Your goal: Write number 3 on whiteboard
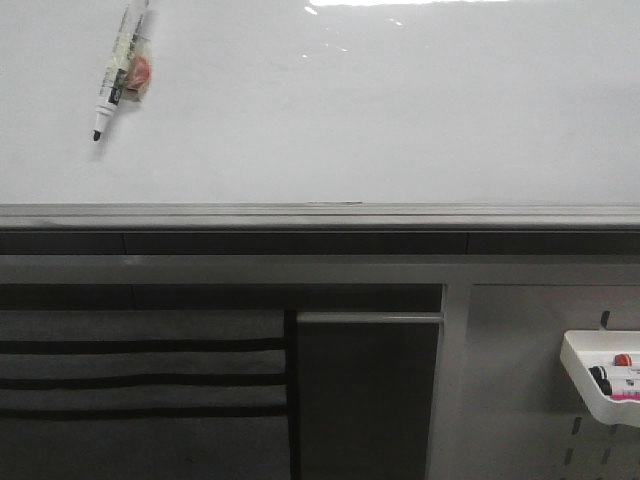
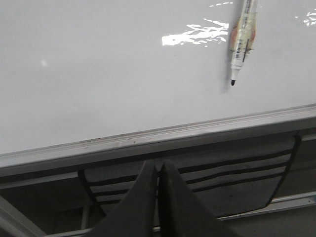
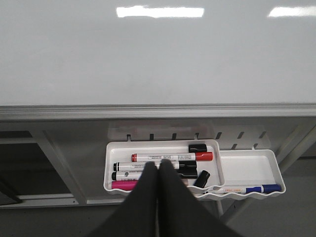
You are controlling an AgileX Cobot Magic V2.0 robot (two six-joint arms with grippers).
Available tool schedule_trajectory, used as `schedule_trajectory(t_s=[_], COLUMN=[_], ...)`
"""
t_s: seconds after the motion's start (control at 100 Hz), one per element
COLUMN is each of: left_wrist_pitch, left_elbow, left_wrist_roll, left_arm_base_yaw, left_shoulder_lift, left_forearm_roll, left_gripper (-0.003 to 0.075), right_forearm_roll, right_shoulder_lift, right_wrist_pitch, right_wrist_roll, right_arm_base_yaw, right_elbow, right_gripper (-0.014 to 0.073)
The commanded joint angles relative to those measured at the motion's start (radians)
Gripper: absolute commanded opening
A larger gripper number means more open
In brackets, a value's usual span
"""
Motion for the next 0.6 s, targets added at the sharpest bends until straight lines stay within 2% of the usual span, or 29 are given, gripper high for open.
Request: schedule_trajectory(t_s=[0.0,0.27,0.36,0.43,0.51,0.59], left_wrist_pitch=[-0.072,-0.07,-0.085,-0.087,-0.088,-0.088], left_elbow=[-0.036,-0.036,-0.036,-0.036,-0.036,-0.036], left_wrist_roll=[-0.007,-0.009,-0.009,-0.009,-0.009,-0.009], left_arm_base_yaw=[-0.015,-0.015,-0.015,-0.015,-0.015,-0.015], left_shoulder_lift=[0.01,0.01,0.01,0.01,0.01,0.01], left_forearm_roll=[-0.019,-0.027,-0.019,0.005,0.015,0.014], left_gripper=[-0.0018,-0.0018,0.001,0.0106,0.0292,0.0444], right_forearm_roll=[-0.009,-0.002,-0.017,-0.032,-0.032,-0.032], right_shoulder_lift=[0.01,0.01,0.01,0.01,0.01,0.01], right_wrist_pitch=[-0.06,-0.07,-0.07,-0.07,-0.068,-0.063], right_wrist_roll=[-0.01,-0.01,-0.01,-0.01,-0.01,-0.01], right_arm_base_yaw=[-0.001,-0.001,-0.001,-0.001,-0.001,-0.001], right_elbow=[-0.036,-0.036,-0.036,-0.036,-0.036,-0.036], right_gripper=[-0.0067,-0.0066,-0.0015,0.0085,0.0223,0.0344])
